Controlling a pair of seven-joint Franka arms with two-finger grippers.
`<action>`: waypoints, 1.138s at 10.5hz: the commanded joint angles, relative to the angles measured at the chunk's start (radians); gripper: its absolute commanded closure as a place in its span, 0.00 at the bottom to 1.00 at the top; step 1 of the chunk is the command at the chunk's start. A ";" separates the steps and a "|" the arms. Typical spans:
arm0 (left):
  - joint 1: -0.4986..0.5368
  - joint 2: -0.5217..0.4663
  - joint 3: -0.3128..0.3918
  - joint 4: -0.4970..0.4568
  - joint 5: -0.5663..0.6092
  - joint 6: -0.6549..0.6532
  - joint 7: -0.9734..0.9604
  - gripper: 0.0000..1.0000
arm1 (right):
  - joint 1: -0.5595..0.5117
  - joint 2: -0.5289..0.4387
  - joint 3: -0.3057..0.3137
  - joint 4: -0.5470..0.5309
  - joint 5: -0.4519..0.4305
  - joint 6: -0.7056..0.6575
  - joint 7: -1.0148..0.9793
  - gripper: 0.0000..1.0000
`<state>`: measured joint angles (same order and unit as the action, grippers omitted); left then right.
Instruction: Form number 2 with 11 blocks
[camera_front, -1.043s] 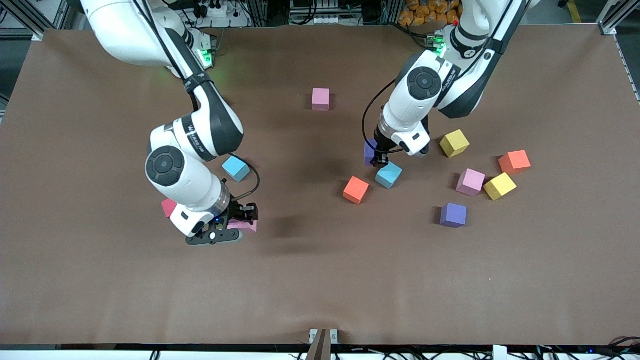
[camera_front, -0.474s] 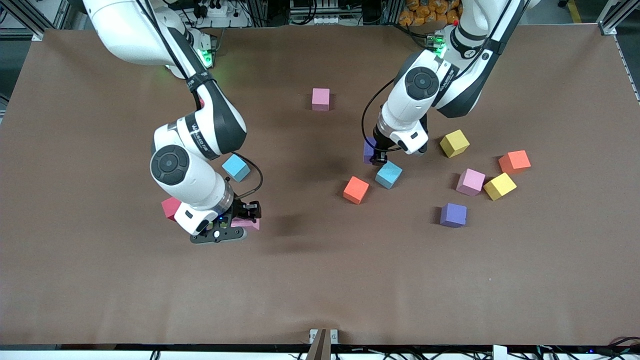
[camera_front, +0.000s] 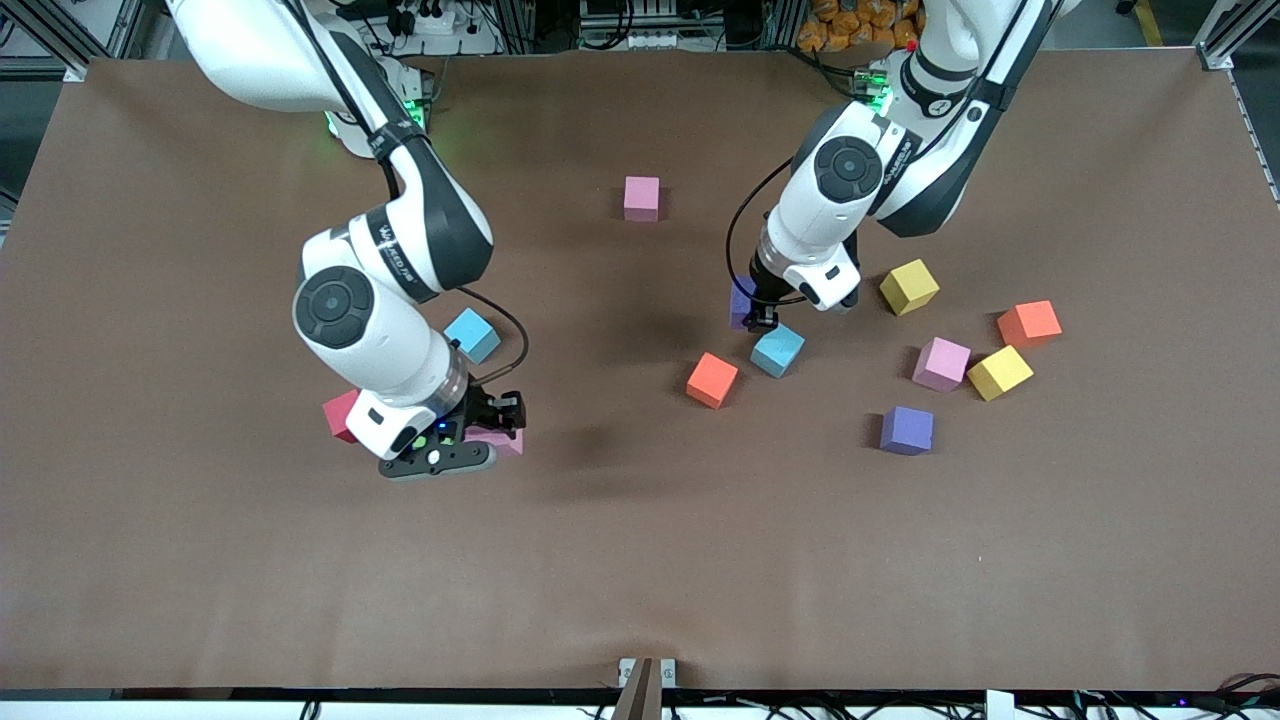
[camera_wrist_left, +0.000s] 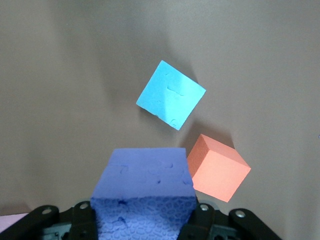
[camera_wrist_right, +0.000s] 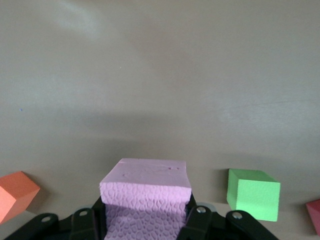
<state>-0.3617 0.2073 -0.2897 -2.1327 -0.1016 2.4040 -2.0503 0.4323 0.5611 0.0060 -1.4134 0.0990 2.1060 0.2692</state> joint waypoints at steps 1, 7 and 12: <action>0.012 -0.035 -0.014 -0.027 -0.026 0.009 0.005 0.65 | 0.025 -0.007 -0.001 -0.013 0.007 0.000 0.010 1.00; 0.012 -0.043 -0.017 -0.021 -0.026 0.009 0.005 0.65 | 0.014 -0.009 -0.006 -0.013 0.008 -0.061 0.012 1.00; 0.013 -0.043 -0.016 -0.026 -0.027 0.009 0.005 0.65 | 0.023 -0.009 -0.006 -0.015 0.010 -0.074 0.013 1.00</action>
<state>-0.3612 0.1876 -0.2942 -2.1344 -0.1019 2.4045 -2.0503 0.4534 0.5617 -0.0031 -1.4175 0.0992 2.0348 0.2704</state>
